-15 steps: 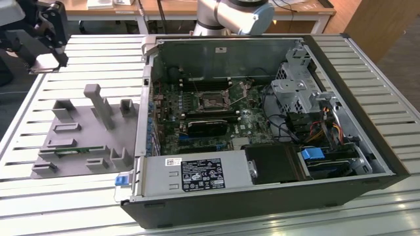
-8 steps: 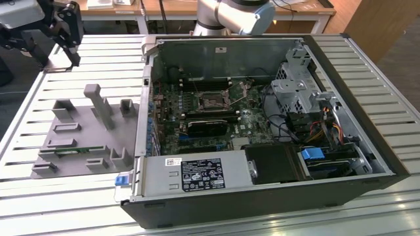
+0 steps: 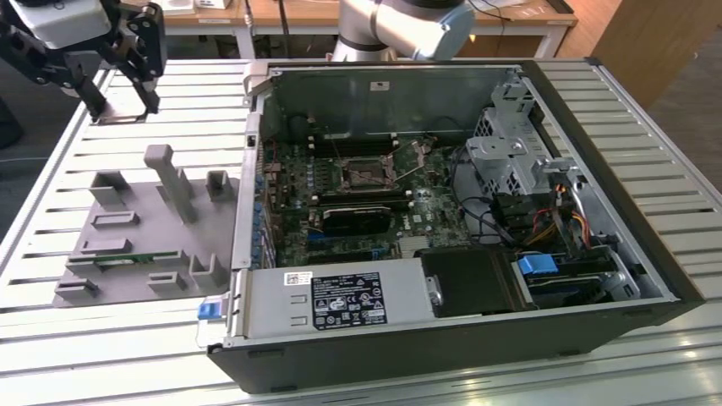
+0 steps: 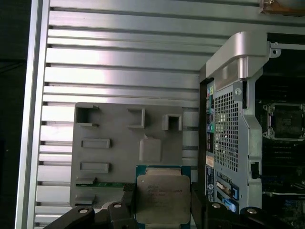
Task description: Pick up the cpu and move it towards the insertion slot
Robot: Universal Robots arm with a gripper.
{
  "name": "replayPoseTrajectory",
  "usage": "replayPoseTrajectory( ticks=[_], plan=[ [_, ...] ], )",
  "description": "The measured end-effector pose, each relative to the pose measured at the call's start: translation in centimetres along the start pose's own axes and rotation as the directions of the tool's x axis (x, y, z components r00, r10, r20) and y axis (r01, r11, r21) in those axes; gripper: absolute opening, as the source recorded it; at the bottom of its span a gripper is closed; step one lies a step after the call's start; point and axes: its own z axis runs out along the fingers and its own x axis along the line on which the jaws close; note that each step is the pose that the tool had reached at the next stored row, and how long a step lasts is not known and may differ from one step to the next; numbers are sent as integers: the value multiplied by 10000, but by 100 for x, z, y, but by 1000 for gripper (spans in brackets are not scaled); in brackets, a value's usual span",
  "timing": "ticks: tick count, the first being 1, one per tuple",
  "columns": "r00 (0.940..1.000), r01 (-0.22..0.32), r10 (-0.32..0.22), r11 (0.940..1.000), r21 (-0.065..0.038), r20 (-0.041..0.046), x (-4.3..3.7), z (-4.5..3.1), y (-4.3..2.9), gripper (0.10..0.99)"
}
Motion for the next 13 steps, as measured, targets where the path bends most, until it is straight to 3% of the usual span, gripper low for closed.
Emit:
replayPoseTrajectory(
  ticks=[13],
  plan=[
    [10000, 1, -1, 10000, 0, -1, -354, 16, -8, 541]
  ],
)
